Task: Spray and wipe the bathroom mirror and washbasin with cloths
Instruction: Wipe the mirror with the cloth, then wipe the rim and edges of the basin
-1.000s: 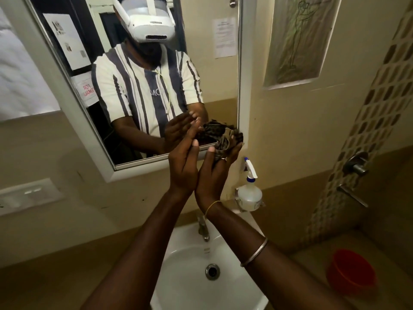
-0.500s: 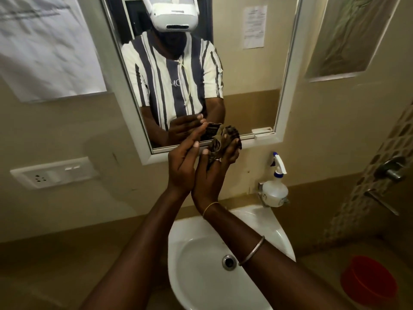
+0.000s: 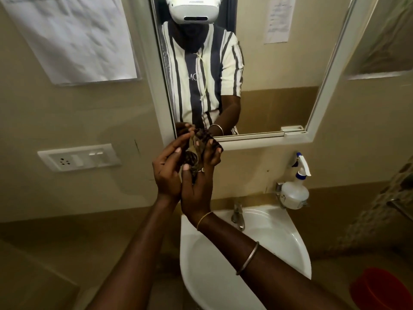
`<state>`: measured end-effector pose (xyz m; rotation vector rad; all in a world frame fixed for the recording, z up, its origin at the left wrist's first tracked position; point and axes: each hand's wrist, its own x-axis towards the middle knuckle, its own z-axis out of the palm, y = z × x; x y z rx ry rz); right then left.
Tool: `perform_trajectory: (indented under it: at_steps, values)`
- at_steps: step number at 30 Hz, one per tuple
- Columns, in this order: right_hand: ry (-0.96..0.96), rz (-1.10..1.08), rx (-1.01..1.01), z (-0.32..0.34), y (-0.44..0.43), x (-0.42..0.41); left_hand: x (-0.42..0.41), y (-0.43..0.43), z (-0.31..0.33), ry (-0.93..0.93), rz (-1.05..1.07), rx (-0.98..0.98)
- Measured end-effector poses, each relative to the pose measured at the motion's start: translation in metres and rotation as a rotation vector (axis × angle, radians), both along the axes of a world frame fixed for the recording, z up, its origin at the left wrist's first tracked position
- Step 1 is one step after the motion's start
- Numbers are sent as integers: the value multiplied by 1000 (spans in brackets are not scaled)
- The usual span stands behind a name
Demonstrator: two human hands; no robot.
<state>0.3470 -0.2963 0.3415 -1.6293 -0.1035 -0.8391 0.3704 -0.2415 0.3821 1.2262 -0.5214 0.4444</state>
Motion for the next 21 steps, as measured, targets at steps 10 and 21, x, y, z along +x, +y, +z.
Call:
perform_trajectory:
  at_steps: [10, 21]
  values:
    - [-61, 249, -278, -21, 8, -11, -18, 25, -28, 170, -64, -473]
    - [536, 392, 157, -125, -1, -39, -38, 7, -146, 689, 57, -617]
